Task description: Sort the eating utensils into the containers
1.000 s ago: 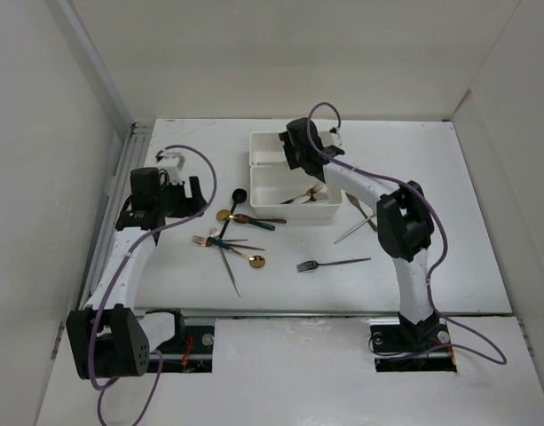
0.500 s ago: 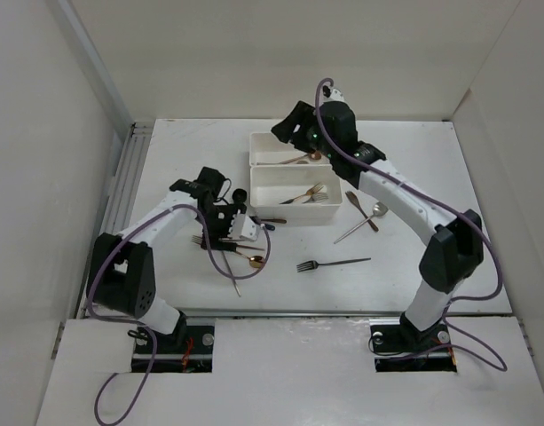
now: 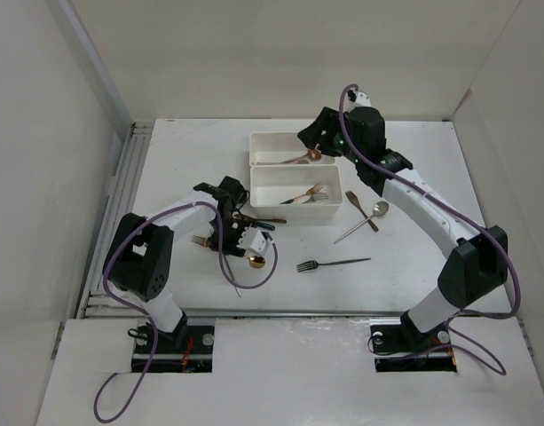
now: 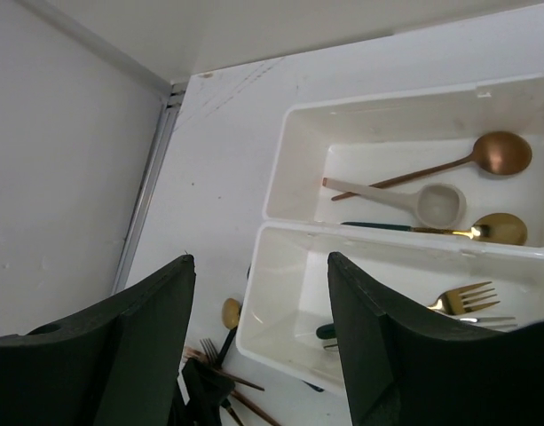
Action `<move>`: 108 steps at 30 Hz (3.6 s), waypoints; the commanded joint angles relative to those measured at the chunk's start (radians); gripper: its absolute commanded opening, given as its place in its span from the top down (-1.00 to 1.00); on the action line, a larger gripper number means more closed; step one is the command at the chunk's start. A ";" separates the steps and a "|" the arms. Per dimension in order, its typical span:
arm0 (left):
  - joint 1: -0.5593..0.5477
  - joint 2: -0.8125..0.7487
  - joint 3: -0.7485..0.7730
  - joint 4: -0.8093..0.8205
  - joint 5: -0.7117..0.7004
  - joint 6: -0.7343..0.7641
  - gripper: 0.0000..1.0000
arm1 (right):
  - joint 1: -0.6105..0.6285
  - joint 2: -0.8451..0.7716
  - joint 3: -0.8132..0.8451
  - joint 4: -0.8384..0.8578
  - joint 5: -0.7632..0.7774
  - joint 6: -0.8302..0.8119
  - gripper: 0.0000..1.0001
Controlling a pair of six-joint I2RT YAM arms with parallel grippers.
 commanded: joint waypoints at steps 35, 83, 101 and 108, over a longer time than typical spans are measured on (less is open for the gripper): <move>0.084 -0.164 0.176 -0.139 0.276 -0.152 1.00 | -0.062 -0.086 -0.068 0.071 -0.026 0.014 -0.34; 0.084 0.202 0.813 0.537 -0.129 -1.292 -0.47 | -0.438 -0.015 -0.229 -0.468 0.030 0.155 -0.03; 0.228 -0.101 0.513 0.443 -0.086 -1.445 -0.47 | -0.240 0.144 -0.277 -0.620 0.182 0.653 0.02; 0.237 -0.161 0.438 0.463 -0.129 -1.445 -0.49 | -0.240 0.222 -0.215 -0.684 0.205 0.590 0.02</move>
